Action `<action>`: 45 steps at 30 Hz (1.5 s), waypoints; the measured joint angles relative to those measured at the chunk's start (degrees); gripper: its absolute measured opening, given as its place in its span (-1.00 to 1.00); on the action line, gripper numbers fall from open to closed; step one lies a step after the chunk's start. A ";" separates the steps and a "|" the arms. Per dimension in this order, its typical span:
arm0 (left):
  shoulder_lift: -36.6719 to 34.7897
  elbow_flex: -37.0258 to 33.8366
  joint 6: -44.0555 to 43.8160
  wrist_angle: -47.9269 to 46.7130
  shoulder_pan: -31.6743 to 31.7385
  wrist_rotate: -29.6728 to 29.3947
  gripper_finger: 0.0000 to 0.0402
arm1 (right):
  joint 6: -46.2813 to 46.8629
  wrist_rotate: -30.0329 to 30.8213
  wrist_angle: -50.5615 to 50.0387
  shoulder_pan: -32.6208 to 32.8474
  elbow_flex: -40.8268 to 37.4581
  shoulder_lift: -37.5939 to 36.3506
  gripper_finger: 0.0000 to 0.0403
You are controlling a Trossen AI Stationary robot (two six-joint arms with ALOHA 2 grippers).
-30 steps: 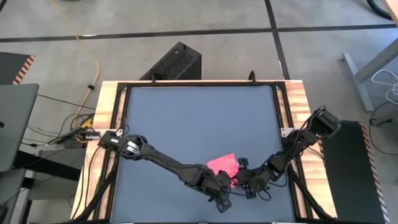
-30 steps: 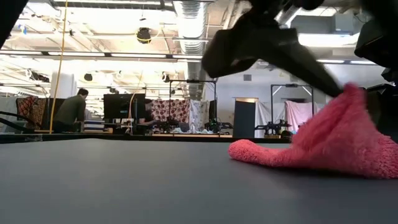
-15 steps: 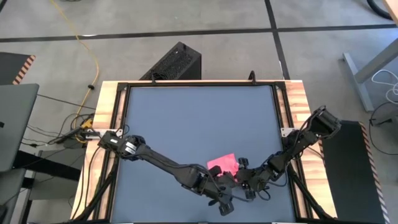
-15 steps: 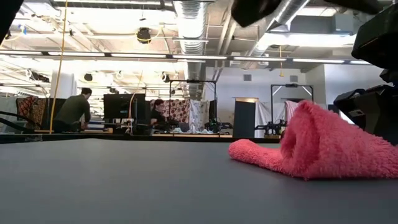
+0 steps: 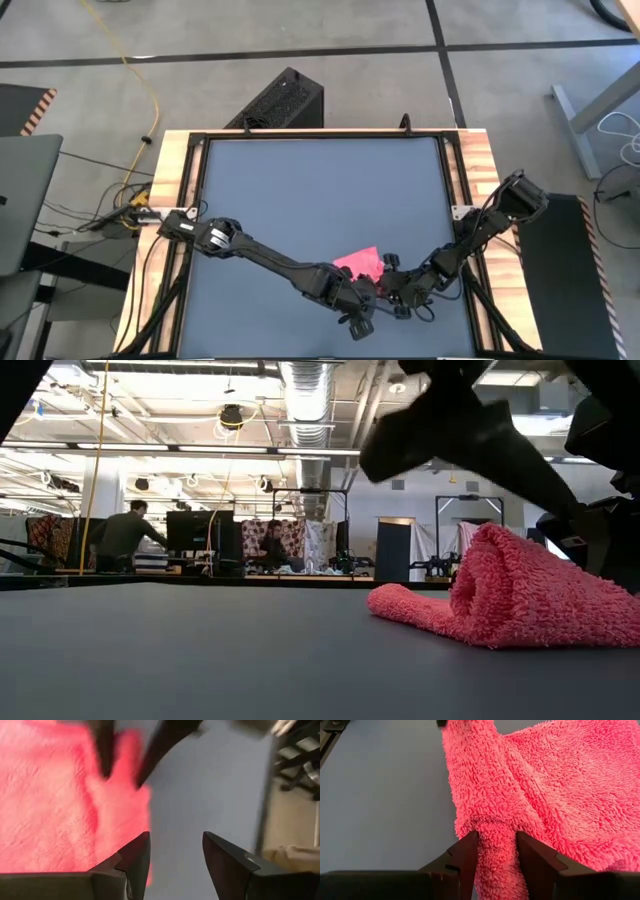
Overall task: Roll towel
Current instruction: Roll the pink towel
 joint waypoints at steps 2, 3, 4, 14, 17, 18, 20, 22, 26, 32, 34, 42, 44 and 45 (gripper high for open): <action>0.13 -0.39 -0.49 -3.28 0.25 0.23 -0.15 | 0.01 0.03 0.29 0.00 -0.04 0.02 -0.19; 0.17 -0.68 -0.57 -3.98 0.43 0.02 -0.15 | 0.04 0.04 0.29 0.00 -0.02 0.02 -0.19; 0.19 -0.92 -0.57 -4.02 0.48 -1.05 -0.15 | 0.04 0.04 0.45 0.00 -0.03 0.02 -0.19; 3.09 -1.39 -1.89 -5.36 0.48 -1.18 -0.15 | 0.00 0.07 1.09 0.02 -0.04 0.02 -0.19; 3.91 -1.28 -3.82 -4.68 0.23 2.50 -0.15 | 0.02 0.03 0.87 0.02 -0.02 0.00 -0.19; 4.68 -1.10 -4.04 -4.27 0.13 2.99 -0.15 | 0.04 0.03 0.52 0.02 -0.02 0.00 -0.19; 5.09 -1.12 -4.63 -5.85 -0.55 1.30 -0.15 | 0.49 -0.02 0.26 0.02 0.01 0.00 -0.19; 5.15 -1.15 -5.26 -7.36 -0.98 -0.17 -0.16 | 0.88 -0.15 -0.05 0.02 0.09 -0.02 -0.19; 5.25 -1.15 -5.60 -8.57 -1.62 -3.63 -0.21 | 0.92 -0.59 -0.13 0.02 0.07 -0.02 -0.19; 5.28 -1.15 -8.35 -9.87 -1.60 -3.90 -0.35 | 0.94 -0.66 -0.35 0.02 0.04 -0.02 -0.19; 5.31 -1.12 -10.05 -11.13 -1.55 -4.26 -0.44 | 1.11 -0.43 -1.62 0.02 0.11 -0.02 -0.19; 5.31 -1.17 -11.00 -12.40 -1.44 -4.20 -0.94 | 4.52 -0.54 -5.04 -1.16 0.26 -0.11 -0.36; 5.31 -1.19 -12.15 -12.40 -1.36 -3.63 -0.96 | 4.77 -1.16 -5.34 -1.25 0.48 -0.11 -0.44; 5.31 -1.20 -12.82 -12.39 -1.24 -2.93 -0.96 | 5.10 -1.49 -5.72 -1.25 0.75 -0.11 -0.48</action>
